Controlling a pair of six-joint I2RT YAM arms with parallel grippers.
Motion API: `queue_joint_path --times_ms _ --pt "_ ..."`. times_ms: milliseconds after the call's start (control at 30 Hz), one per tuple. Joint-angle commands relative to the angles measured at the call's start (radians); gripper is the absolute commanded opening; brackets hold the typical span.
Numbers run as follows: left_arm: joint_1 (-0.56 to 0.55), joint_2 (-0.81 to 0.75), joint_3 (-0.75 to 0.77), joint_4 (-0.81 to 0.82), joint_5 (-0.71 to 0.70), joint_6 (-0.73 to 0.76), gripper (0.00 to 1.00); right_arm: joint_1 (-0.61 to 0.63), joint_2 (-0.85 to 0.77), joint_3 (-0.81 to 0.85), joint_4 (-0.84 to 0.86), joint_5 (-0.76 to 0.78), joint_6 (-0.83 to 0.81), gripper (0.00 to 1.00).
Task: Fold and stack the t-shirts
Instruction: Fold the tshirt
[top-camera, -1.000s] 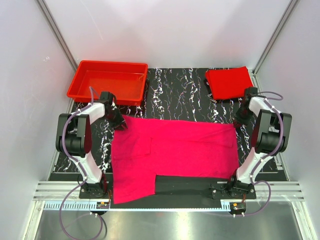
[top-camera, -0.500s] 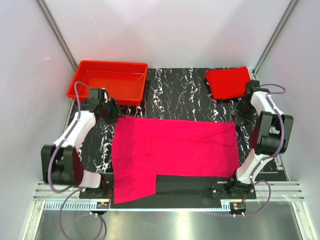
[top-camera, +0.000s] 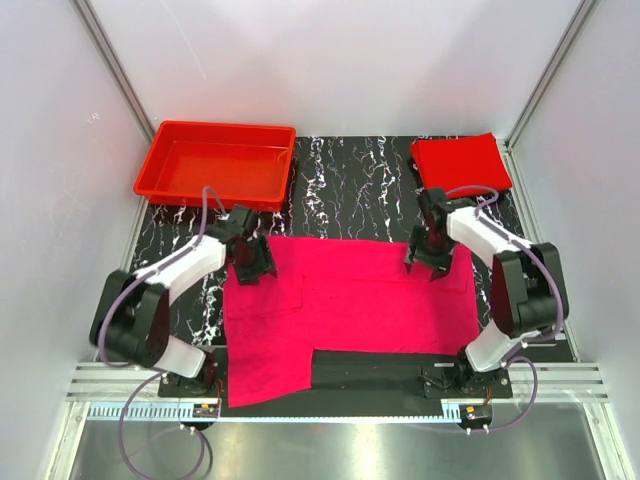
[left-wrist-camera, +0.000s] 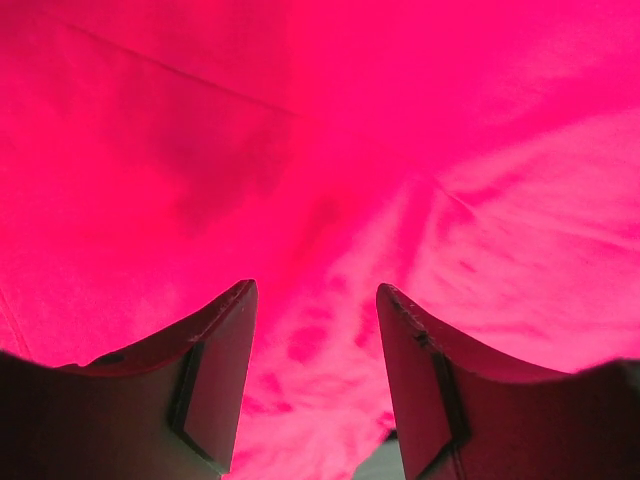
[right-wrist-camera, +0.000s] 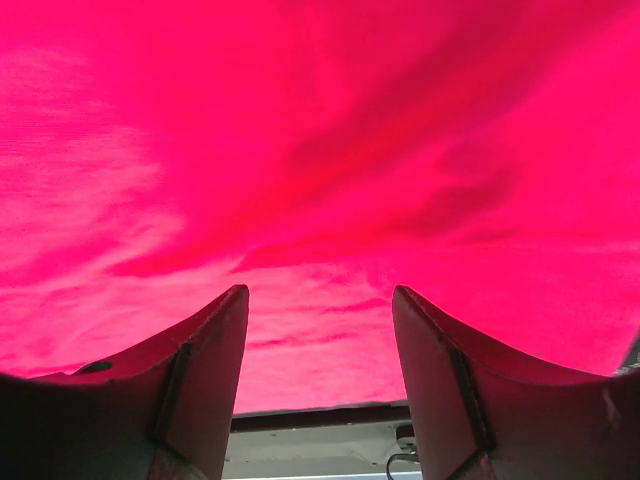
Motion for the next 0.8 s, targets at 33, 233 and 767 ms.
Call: queue_joint_path --times_ms 33,233,767 --pt "0.018 0.182 0.076 0.009 -0.092 0.044 0.57 0.039 0.099 -0.001 0.091 0.037 0.021 0.67" --pt "0.122 0.328 0.152 0.02 -0.042 0.05 0.57 0.039 0.263 0.121 0.121 0.099 -0.019 0.69" --pt "0.176 0.258 0.227 -0.006 -0.03 0.078 0.61 0.03 0.366 0.447 -0.053 0.16 -0.112 0.78"
